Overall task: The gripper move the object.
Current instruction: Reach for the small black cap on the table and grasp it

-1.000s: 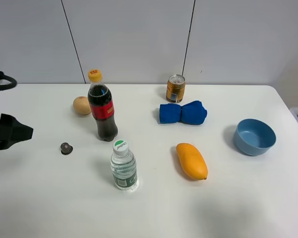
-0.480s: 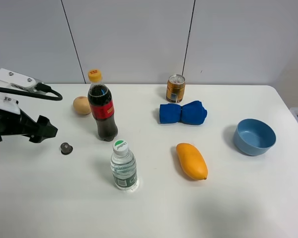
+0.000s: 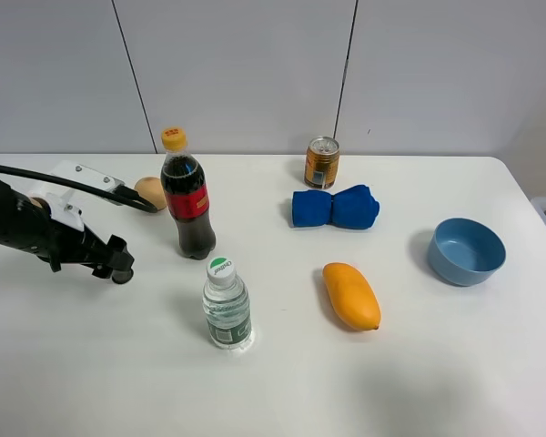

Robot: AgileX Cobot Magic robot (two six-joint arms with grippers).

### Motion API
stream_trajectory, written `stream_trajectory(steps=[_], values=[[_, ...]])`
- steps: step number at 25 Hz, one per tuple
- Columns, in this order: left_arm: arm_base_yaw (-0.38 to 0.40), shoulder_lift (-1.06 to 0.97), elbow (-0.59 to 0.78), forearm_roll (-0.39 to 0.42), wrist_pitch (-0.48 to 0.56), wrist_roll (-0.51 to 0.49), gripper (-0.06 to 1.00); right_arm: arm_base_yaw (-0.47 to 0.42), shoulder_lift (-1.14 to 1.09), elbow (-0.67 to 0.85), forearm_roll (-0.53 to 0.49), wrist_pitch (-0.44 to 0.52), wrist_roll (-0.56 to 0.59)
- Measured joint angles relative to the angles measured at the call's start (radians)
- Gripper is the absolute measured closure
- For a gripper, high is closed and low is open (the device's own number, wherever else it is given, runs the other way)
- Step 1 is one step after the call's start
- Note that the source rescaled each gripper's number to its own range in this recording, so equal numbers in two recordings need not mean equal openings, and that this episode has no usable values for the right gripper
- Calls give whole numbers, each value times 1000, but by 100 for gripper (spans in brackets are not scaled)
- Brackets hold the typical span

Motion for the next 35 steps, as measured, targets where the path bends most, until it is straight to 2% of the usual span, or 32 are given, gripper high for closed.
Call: stream_trajectory(steps=[12,26,35], values=[[0,198,-2,-1,-181,0,-6,0,0,0,0,0,0],[0,291,-36,1,-229,-2,-6,0,0,0,0,0,0],[0,318,-75,0,-212,-35,-6,0,0,0,0,0,0]])
